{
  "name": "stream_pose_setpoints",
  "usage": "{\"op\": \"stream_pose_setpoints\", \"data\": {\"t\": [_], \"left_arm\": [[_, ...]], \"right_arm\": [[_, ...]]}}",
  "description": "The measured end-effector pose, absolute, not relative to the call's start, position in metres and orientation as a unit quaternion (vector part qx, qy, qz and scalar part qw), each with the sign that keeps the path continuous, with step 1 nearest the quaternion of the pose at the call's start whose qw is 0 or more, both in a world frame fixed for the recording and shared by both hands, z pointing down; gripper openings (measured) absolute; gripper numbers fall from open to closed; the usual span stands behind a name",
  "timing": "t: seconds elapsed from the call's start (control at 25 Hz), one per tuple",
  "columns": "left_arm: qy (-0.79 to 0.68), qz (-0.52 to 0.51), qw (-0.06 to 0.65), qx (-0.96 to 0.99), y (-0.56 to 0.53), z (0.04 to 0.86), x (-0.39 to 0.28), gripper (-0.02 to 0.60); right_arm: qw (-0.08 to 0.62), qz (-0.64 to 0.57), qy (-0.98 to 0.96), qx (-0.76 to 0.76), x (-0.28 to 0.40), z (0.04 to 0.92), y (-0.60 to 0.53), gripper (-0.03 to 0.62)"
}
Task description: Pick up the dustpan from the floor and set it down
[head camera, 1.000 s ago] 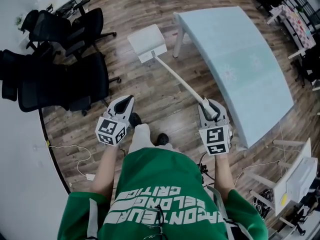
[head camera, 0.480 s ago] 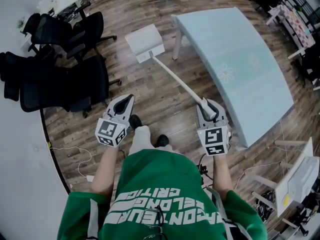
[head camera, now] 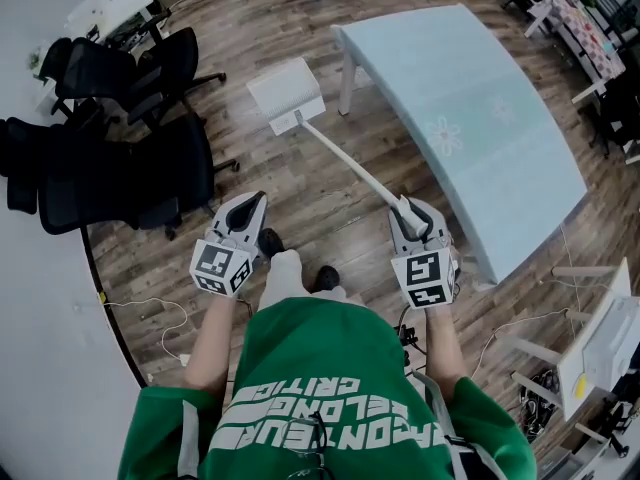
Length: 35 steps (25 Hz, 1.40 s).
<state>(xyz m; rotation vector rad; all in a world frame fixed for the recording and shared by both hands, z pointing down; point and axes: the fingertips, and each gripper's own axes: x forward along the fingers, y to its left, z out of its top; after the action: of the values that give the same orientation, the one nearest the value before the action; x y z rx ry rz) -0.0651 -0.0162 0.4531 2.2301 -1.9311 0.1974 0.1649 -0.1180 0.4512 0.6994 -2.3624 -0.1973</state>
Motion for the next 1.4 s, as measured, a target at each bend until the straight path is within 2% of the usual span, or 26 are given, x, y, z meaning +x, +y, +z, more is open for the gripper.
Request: {"op": "stream_pose_setpoints", "data": {"t": [1.4], "left_arm": [[-0.408, 0.091, 0.113, 0.901, -0.108, 0.483, 0.073, 0.002]], "right_arm": [[0.457, 0.061, -0.787, 0.41, 0.314, 0.548, -0.048, 0.118]]}}
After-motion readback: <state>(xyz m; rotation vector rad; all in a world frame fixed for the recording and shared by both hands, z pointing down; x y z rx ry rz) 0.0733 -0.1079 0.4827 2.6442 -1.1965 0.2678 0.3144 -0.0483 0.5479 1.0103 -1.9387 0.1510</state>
